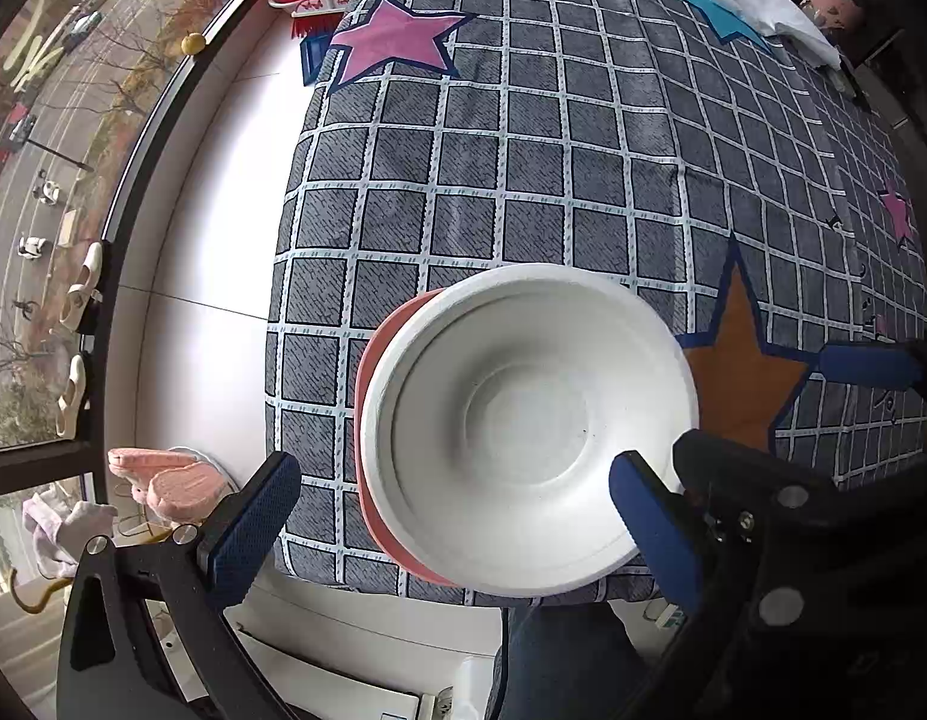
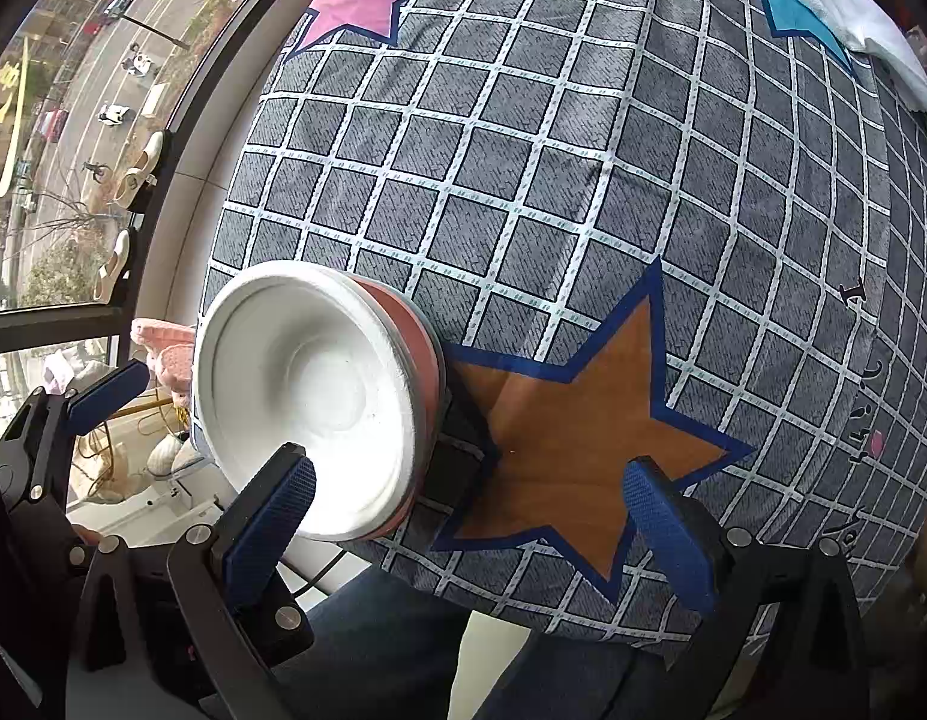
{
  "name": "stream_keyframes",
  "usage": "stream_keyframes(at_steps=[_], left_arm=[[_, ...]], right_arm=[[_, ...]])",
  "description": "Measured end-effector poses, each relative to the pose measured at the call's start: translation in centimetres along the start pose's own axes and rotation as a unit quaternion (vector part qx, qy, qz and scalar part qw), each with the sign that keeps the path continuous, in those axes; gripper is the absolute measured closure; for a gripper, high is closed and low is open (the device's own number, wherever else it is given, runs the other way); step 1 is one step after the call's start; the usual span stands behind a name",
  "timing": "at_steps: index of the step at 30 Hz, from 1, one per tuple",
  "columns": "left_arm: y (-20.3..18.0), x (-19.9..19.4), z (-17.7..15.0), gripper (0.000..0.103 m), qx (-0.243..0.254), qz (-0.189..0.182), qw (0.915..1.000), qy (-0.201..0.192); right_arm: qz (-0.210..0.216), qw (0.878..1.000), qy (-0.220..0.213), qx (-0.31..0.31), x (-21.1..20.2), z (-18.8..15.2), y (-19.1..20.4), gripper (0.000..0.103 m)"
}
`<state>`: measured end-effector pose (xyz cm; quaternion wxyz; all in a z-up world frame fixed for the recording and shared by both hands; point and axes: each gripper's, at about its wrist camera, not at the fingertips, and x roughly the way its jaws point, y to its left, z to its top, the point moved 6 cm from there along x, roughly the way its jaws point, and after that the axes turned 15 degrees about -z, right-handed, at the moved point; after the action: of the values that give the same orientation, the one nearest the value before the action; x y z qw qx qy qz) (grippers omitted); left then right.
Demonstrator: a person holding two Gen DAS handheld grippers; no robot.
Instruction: Organize plates and bowls
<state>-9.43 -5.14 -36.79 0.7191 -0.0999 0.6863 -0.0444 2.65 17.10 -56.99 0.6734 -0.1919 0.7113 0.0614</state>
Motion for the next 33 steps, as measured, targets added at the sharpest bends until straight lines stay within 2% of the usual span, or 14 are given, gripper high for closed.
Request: stream_keyframes(at_steps=[21,33], left_arm=[[0.00,-0.17,0.14,0.000,0.001,0.008,1.0000,0.002],[-0.26,0.54,0.27,0.000,0.001,0.022,0.9996,0.017]], right_arm=[[0.004,1.000,0.006,-0.003,0.27,-0.06,0.17,0.000],[0.018,1.000,0.013,-0.009,0.67,0.14,-0.03,0.000]])
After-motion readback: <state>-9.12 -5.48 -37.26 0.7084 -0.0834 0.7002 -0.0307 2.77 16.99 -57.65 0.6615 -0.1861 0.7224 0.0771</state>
